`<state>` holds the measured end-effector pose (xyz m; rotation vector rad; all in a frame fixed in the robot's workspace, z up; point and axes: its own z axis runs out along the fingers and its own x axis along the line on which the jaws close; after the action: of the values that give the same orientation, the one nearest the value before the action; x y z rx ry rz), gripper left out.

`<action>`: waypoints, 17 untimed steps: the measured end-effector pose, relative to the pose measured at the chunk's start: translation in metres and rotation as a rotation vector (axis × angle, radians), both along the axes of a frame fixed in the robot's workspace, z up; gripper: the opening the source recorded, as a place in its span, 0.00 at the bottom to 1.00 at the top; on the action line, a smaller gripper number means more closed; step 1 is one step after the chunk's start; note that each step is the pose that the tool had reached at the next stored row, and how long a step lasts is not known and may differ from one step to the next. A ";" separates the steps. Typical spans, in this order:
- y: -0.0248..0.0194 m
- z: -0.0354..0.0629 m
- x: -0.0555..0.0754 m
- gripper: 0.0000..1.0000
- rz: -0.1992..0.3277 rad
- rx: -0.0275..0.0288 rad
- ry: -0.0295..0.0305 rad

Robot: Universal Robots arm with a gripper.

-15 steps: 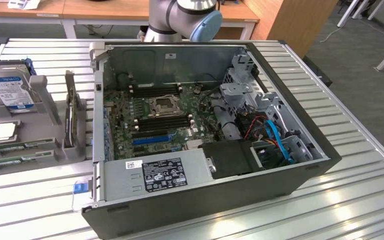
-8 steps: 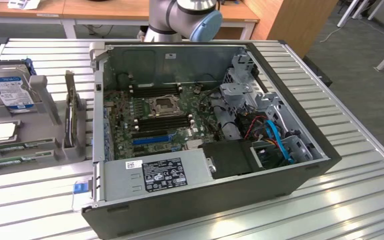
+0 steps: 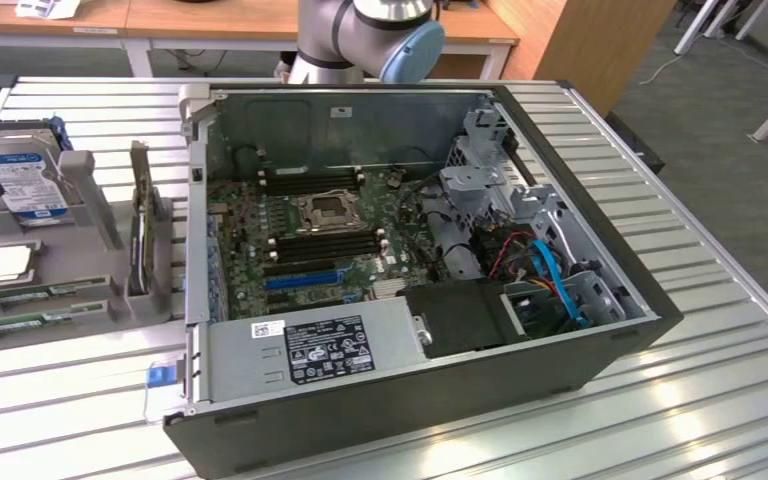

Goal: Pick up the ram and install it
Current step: 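Pick up the ram and move it above insertion slot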

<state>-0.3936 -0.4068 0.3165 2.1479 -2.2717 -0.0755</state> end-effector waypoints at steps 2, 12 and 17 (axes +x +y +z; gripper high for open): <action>0.0000 -0.0017 0.000 0.31 0.000 0.0000 0.0001; 0.0000 -0.0106 0.000 0.31 0.000 -0.0001 0.0001; 0.0000 -0.0150 0.000 0.31 0.000 0.0000 0.0001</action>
<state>-0.3936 -0.4068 0.3015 2.1478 -2.2717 -0.0756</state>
